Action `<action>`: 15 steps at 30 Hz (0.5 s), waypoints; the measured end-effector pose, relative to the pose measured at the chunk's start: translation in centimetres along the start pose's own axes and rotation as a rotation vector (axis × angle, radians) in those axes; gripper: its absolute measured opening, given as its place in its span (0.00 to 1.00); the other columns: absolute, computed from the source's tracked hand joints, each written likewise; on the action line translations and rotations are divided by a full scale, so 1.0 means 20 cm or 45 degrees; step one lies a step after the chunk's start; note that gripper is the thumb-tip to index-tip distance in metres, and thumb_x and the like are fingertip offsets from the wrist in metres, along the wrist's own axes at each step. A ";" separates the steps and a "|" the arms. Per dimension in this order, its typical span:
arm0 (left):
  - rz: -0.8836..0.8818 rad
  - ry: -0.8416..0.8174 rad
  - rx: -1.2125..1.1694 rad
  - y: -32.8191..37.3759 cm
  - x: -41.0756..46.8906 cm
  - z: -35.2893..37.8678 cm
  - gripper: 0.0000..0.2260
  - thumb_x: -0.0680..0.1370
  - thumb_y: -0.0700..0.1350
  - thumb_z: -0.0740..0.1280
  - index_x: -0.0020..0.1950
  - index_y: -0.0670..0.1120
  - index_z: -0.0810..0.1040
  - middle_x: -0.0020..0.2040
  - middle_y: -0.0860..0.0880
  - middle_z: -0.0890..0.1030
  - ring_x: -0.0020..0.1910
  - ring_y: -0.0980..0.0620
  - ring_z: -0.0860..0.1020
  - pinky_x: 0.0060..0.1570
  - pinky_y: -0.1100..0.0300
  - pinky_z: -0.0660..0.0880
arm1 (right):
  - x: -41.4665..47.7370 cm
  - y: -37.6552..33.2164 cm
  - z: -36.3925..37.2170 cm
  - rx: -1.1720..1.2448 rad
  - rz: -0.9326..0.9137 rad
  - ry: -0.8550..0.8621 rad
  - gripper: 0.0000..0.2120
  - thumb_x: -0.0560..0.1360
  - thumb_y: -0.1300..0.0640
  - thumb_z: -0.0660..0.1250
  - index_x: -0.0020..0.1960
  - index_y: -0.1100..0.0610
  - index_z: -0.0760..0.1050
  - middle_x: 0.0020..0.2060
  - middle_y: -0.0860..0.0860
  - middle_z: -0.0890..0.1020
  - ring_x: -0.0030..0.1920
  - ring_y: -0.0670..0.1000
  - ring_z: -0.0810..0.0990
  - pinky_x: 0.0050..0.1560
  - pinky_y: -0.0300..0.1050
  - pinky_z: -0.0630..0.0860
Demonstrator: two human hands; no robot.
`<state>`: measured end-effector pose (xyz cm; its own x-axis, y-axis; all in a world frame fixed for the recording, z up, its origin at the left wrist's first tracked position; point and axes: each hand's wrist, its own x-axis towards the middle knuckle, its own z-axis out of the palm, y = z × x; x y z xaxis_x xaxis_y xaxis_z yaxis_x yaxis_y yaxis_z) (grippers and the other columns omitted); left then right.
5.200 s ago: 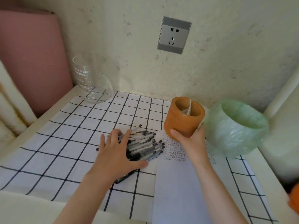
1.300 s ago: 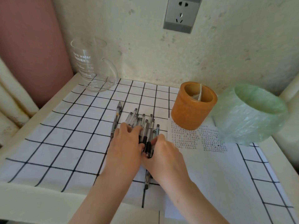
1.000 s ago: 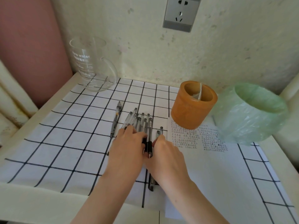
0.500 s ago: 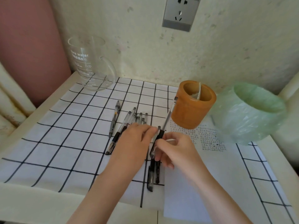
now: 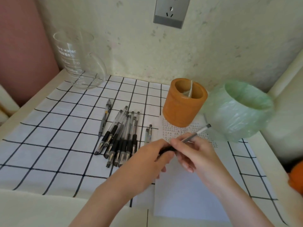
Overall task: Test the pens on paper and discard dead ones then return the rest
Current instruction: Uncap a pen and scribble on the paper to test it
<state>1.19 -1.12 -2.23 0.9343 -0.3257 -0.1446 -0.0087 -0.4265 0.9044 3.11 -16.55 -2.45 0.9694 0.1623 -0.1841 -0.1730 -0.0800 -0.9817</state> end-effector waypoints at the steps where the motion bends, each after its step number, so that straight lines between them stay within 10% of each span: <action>1: 0.000 -0.009 0.019 0.00 0.01 0.02 0.05 0.80 0.47 0.57 0.52 0.52 0.73 0.37 0.55 0.75 0.29 0.65 0.73 0.30 0.74 0.68 | 0.00 0.01 -0.01 -0.007 -0.007 -0.003 0.07 0.73 0.59 0.69 0.40 0.62 0.76 0.24 0.55 0.73 0.20 0.50 0.64 0.20 0.37 0.60; 7: 0.004 0.046 0.092 -0.02 0.03 0.06 0.08 0.81 0.50 0.55 0.52 0.52 0.73 0.40 0.51 0.77 0.38 0.53 0.74 0.43 0.54 0.73 | 0.01 0.01 -0.02 0.061 0.008 -0.016 0.06 0.74 0.61 0.67 0.39 0.61 0.74 0.24 0.53 0.75 0.20 0.48 0.66 0.20 0.36 0.59; 15: 0.074 0.181 -0.024 0.01 0.05 0.08 0.09 0.79 0.49 0.58 0.46 0.53 0.77 0.39 0.54 0.81 0.36 0.57 0.76 0.40 0.55 0.73 | 0.02 -0.02 -0.04 0.120 0.027 -0.056 0.09 0.73 0.58 0.66 0.39 0.63 0.73 0.22 0.52 0.73 0.21 0.46 0.66 0.23 0.37 0.58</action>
<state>1.63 -2.83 -2.81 0.9736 -0.2257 -0.0347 -0.0586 -0.3938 0.9173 3.69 -17.33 -2.08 0.9572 0.2045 -0.2047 -0.2109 0.0088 -0.9775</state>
